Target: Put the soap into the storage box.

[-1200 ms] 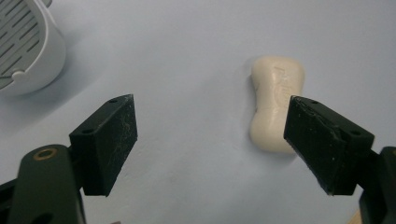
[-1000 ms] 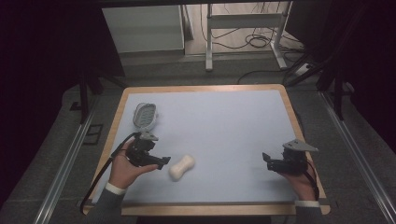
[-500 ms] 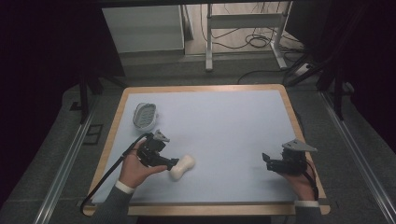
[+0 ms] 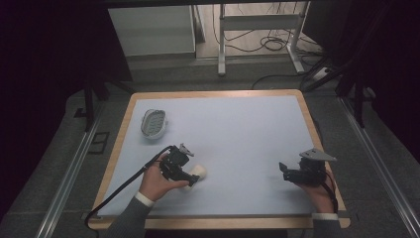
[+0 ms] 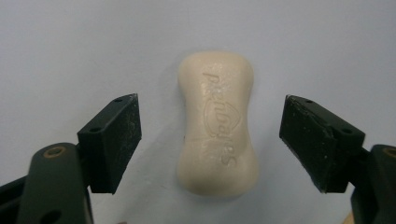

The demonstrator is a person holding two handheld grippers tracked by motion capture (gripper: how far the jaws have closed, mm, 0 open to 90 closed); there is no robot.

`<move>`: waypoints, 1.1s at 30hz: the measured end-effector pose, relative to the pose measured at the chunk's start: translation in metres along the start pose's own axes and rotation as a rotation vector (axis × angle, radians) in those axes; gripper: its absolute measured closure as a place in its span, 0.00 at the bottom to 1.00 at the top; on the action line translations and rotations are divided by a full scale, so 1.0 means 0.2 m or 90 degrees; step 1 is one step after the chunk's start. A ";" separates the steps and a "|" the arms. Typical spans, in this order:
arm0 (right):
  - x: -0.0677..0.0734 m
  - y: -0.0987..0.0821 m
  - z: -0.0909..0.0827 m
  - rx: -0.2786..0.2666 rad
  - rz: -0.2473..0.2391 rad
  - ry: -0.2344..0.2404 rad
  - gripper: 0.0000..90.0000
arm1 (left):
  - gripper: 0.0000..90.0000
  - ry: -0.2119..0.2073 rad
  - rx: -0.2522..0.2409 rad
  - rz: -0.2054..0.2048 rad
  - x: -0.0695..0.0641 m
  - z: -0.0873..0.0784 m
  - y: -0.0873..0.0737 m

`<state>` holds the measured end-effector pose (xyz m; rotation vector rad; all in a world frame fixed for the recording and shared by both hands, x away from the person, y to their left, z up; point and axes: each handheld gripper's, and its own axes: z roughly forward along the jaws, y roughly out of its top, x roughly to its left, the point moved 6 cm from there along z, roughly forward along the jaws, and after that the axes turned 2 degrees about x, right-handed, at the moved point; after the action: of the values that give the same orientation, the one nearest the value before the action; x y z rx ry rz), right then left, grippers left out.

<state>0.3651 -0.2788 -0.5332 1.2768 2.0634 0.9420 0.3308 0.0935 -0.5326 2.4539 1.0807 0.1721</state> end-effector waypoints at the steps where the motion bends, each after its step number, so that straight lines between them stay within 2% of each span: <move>1: 0.00 0.00 0.00 0.000 0.000 0.000 0.08 | 0.24 0.000 0.004 0.000 0.00 0.01 0.00; 3: 0.00 0.00 0.00 0.000 -0.001 0.001 0.08 | 0.25 0.008 0.023 -0.002 0.00 0.05 -0.01; 5: 0.01 0.00 0.00 0.001 -0.002 0.000 0.08 | 0.25 0.000 0.033 0.000 0.00 0.07 -0.01; 14: 0.01 0.00 0.01 0.005 -0.009 -0.008 0.08 | 0.33 0.009 0.054 -0.002 0.00 0.13 -0.02; 15: 0.00 0.00 0.01 0.005 -0.009 -0.009 0.08 | 0.38 0.011 0.055 -0.002 0.00 0.14 -0.02; 20: 0.00 -0.01 0.01 0.015 -0.004 -0.020 0.08 | 0.42 0.009 0.063 -0.001 -0.01 0.17 -0.03; 26: -0.02 -0.01 0.01 0.016 0.007 -0.029 0.08 | 0.54 -0.001 0.057 0.007 -0.02 0.17 -0.03; 33: -0.03 -0.02 0.01 0.019 0.016 -0.039 0.08 | 0.55 -0.008 0.060 0.009 0.00 0.16 -0.04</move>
<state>0.3669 -0.2854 -0.5360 1.3338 2.0260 0.8743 0.3353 0.0864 -0.5641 2.5431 1.0890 0.1136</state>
